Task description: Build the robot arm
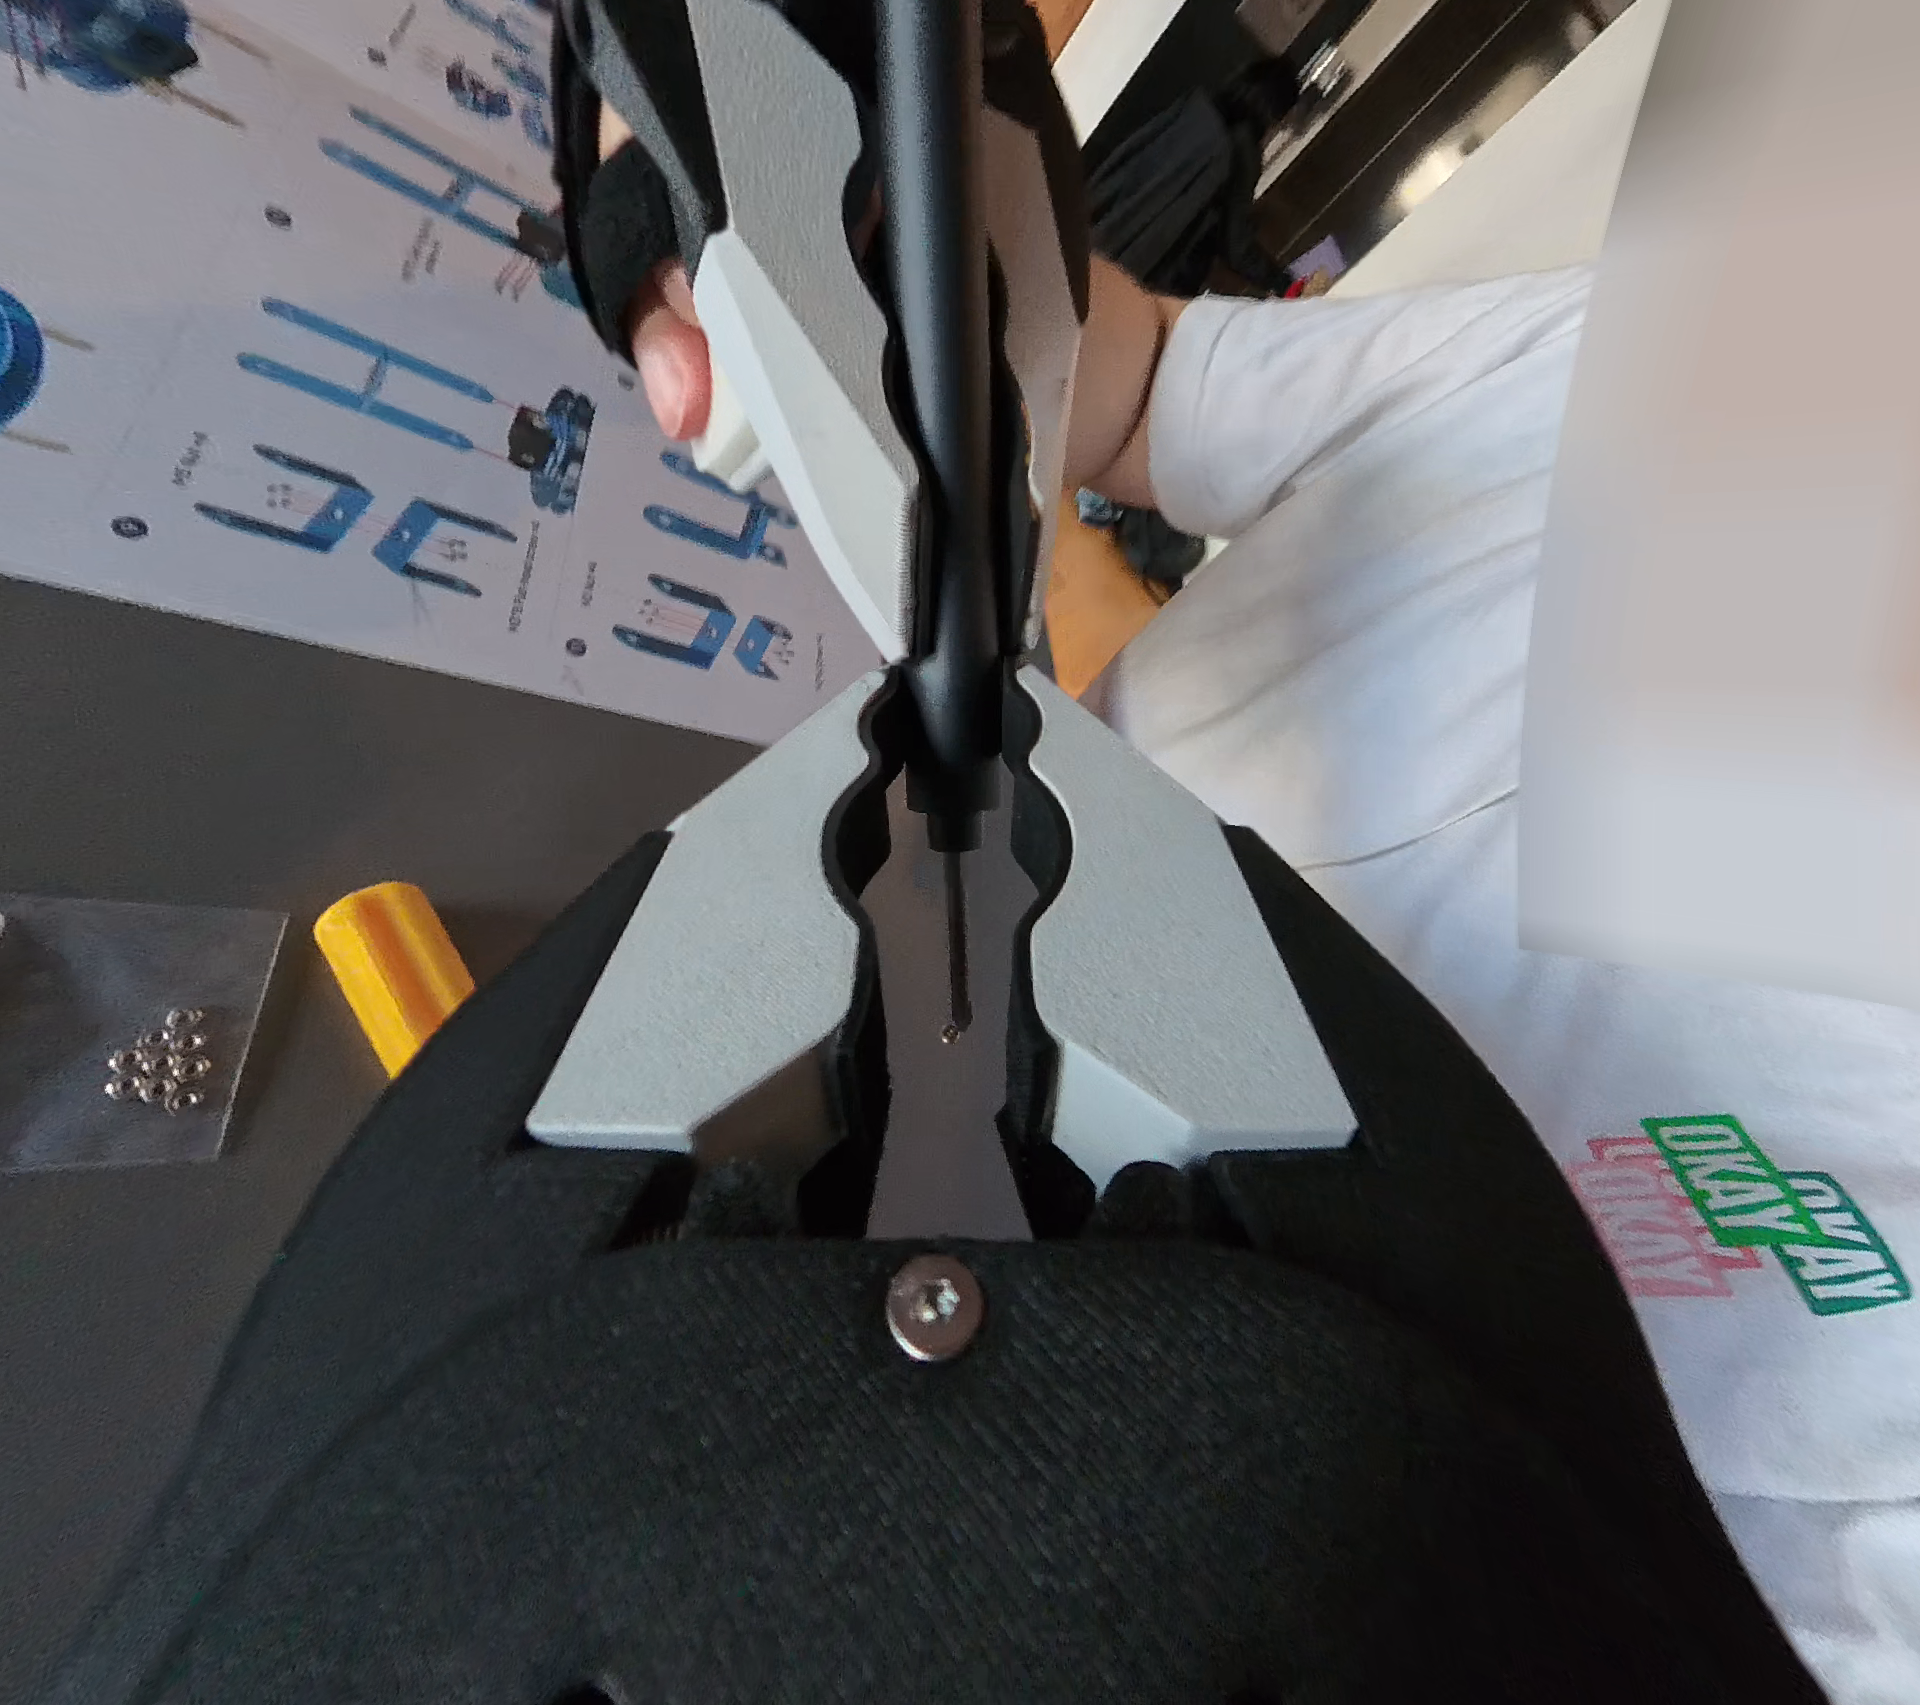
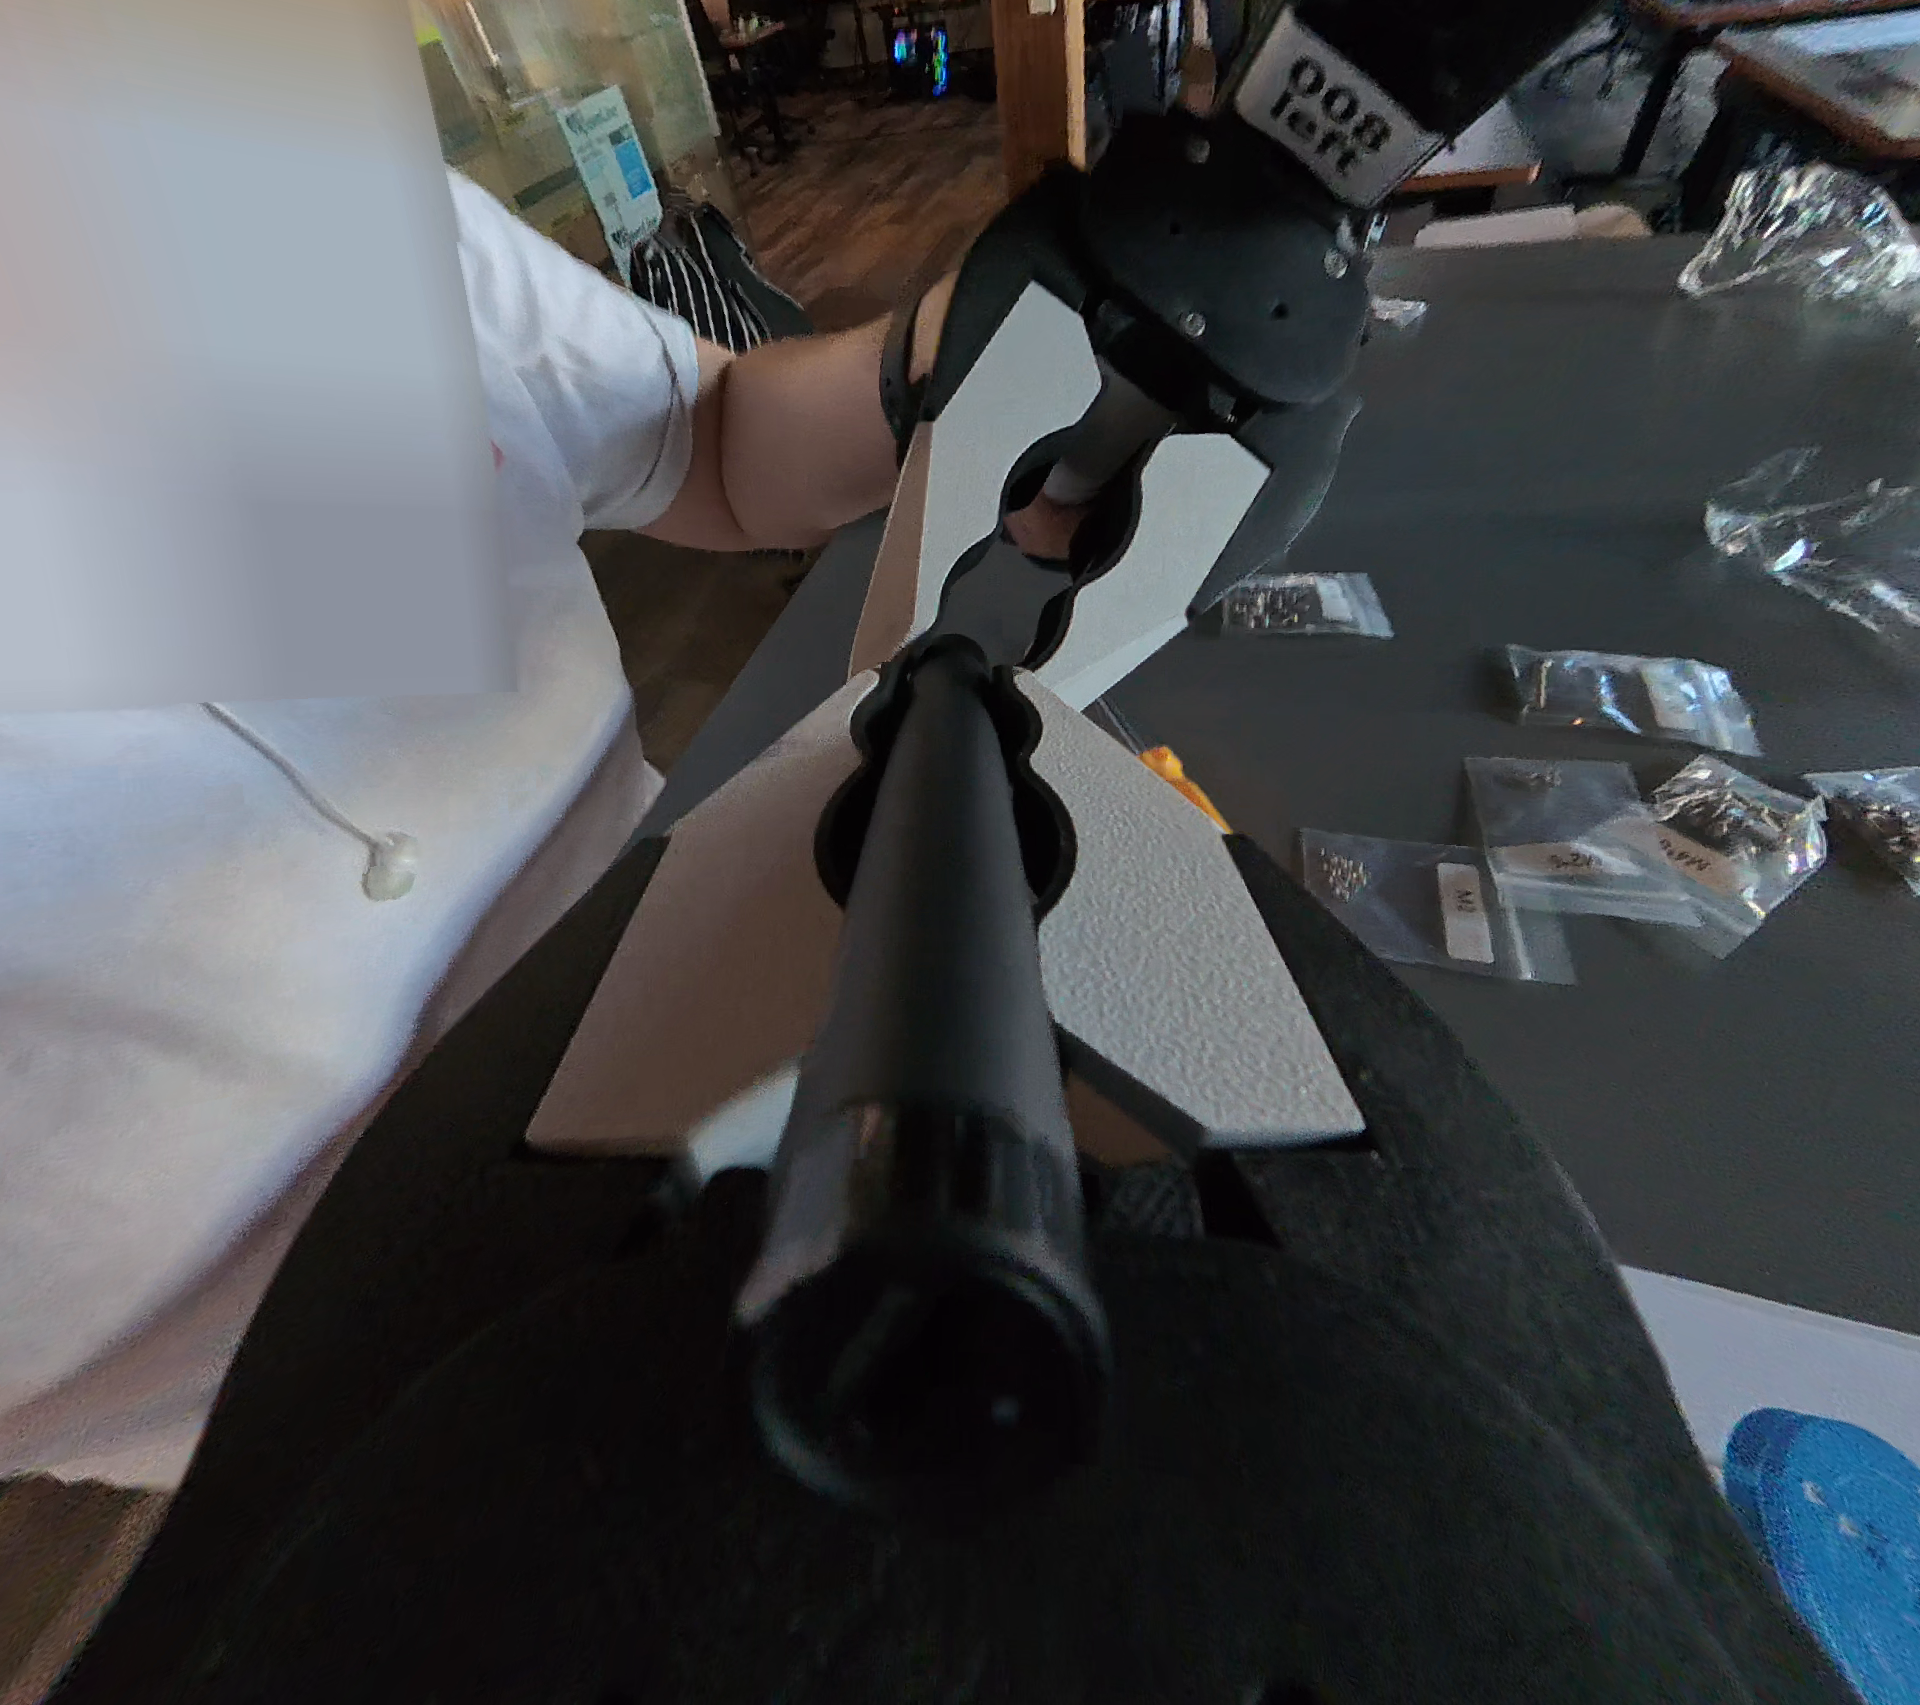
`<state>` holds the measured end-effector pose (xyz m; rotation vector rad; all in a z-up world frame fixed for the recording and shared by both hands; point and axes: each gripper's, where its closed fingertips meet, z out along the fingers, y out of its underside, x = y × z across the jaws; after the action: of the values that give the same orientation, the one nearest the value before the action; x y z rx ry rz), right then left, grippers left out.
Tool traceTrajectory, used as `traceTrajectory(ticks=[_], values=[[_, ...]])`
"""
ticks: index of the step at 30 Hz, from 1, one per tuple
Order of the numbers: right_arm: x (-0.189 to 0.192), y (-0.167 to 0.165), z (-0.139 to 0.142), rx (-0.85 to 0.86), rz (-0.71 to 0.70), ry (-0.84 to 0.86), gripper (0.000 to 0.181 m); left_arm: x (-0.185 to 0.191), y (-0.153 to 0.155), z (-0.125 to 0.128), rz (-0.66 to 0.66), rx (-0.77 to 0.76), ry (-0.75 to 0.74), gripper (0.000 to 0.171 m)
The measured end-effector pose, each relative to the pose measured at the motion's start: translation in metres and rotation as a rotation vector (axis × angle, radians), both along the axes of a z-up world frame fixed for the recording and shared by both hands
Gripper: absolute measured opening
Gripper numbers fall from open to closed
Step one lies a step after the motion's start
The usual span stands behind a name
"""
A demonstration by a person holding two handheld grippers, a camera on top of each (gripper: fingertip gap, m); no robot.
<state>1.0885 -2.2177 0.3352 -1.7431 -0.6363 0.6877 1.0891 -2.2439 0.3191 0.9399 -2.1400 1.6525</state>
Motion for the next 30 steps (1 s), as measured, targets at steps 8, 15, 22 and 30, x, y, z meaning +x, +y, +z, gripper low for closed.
traceTrajectory(ticks=[8,15,22,30], values=[[0.039,0.003,0.020,0.011,-0.119,0.223,0.016,0.014,0.053,0.057,0.323,-0.129,-0.300,0.054],[0.084,-0.003,0.046,0.069,-0.231,0.454,0.016,0.028,0.074,0.056,0.537,-0.024,-0.615,0.031],[0.088,-0.001,0.048,0.080,-0.232,0.523,0.016,0.045,0.071,0.028,0.622,0.137,-0.665,0.024],[0.079,0.005,0.039,0.074,-0.231,0.448,0.016,0.043,0.069,0.030,0.597,0.033,-0.588,0.018]])
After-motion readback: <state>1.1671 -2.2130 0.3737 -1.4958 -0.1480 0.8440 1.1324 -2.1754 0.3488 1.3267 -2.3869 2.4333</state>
